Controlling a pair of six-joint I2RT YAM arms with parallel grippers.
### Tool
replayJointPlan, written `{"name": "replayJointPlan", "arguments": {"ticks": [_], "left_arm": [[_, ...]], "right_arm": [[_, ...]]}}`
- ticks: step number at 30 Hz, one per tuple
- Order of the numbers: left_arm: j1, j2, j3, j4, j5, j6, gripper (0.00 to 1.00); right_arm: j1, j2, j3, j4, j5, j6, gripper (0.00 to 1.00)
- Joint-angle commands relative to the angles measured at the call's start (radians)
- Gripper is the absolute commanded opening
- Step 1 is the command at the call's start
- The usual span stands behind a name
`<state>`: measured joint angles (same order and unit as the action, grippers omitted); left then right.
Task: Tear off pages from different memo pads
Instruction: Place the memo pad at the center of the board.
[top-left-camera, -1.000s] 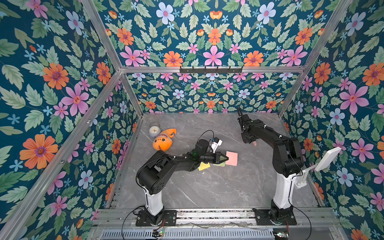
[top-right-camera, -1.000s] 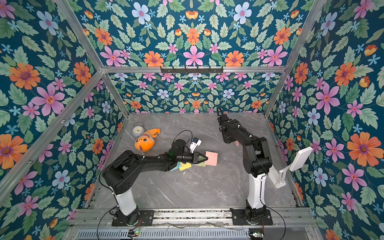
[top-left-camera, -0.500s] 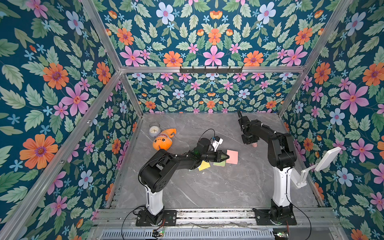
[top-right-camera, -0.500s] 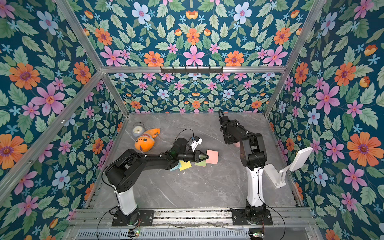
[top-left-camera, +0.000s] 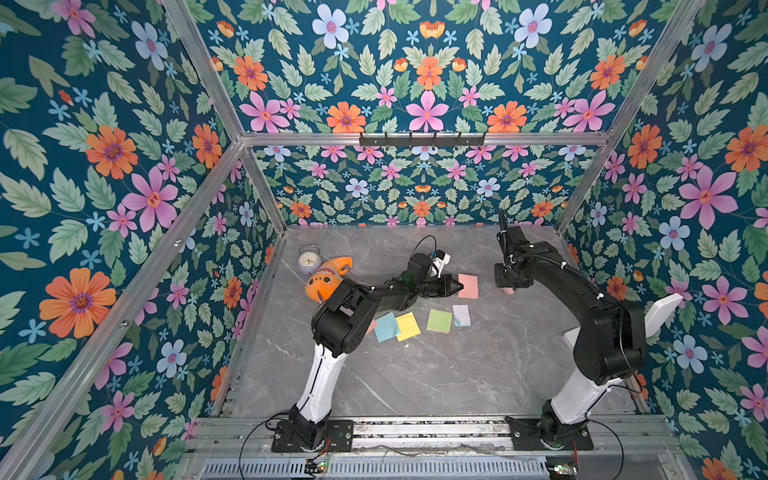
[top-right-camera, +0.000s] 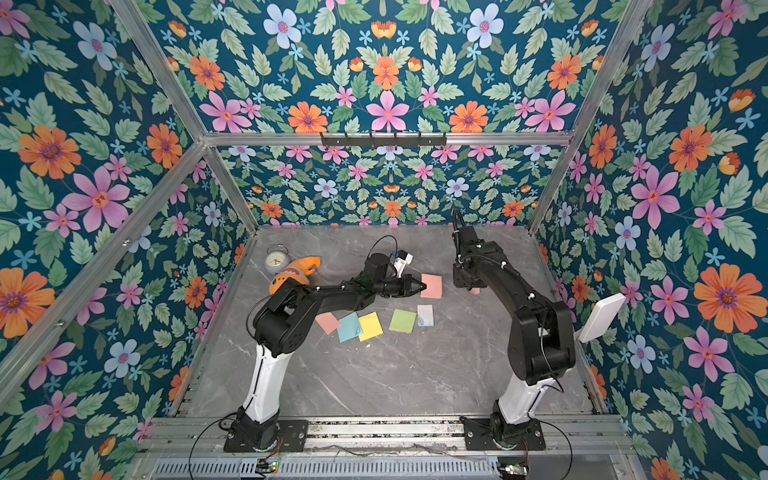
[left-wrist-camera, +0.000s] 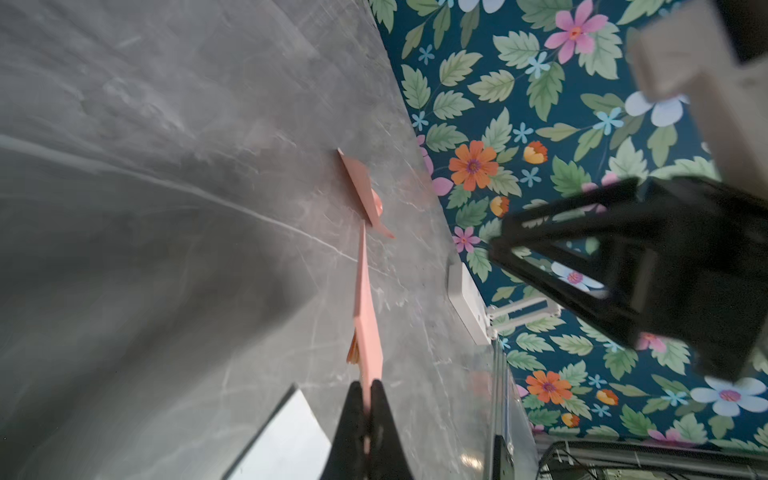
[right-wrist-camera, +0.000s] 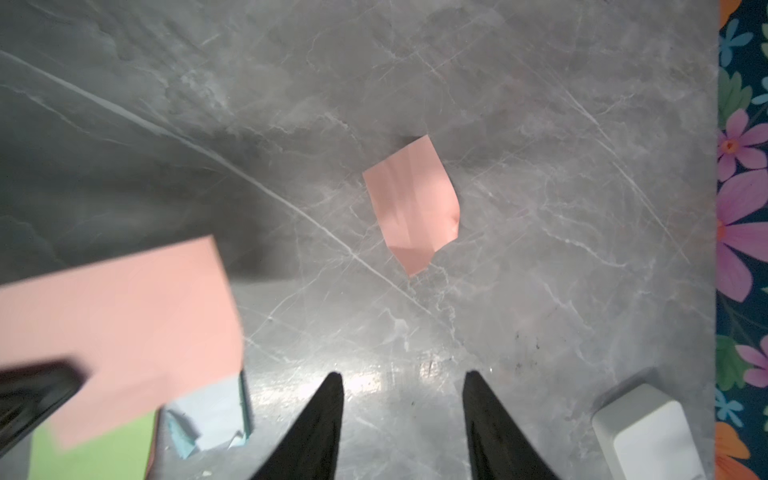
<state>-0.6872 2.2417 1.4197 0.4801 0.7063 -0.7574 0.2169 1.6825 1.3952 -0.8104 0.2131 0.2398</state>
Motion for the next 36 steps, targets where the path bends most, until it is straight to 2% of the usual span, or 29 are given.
{"name": "replayJointPlan", "arguments": {"ticks": [1,6,12,16,21,26,30,36], "left_arm": [[0.003,0.091,0.112,-0.031,-0.013,-0.035,0.00],[-0.006,0.208,0.221,-0.040,-0.010,-0.082,0.00],[-0.009,0.221,0.234,-0.080,-0.036,-0.071,0.00],[-0.014,0.227,0.250,-0.149,-0.103,-0.058,0.00],[-0.015,0.178,0.254,-0.284,-0.196,0.045,0.07],[-0.005,0.144,0.266,-0.398,-0.247,0.107,0.28],[0.010,0.076,0.217,-0.382,-0.234,0.134,0.39],[-0.003,-0.069,0.021,-0.320,-0.166,0.142,0.39]], "right_arm": [[0.000,-0.083,-0.063,0.033,-0.030,0.052,0.48],[-0.001,-0.139,-0.138,0.061,-0.060,0.067,0.48],[-0.001,-0.164,-0.191,0.092,-0.088,0.085,0.47],[0.000,-0.156,-0.196,0.108,-0.119,0.098,0.47],[0.000,-0.164,-0.210,0.121,-0.159,0.121,0.46],[0.000,-0.170,-0.216,0.127,-0.198,0.147,0.46],[0.004,-0.180,-0.241,0.131,-0.260,0.189,0.46],[0.043,-0.186,-0.331,0.221,-0.410,0.305,0.45]]}}
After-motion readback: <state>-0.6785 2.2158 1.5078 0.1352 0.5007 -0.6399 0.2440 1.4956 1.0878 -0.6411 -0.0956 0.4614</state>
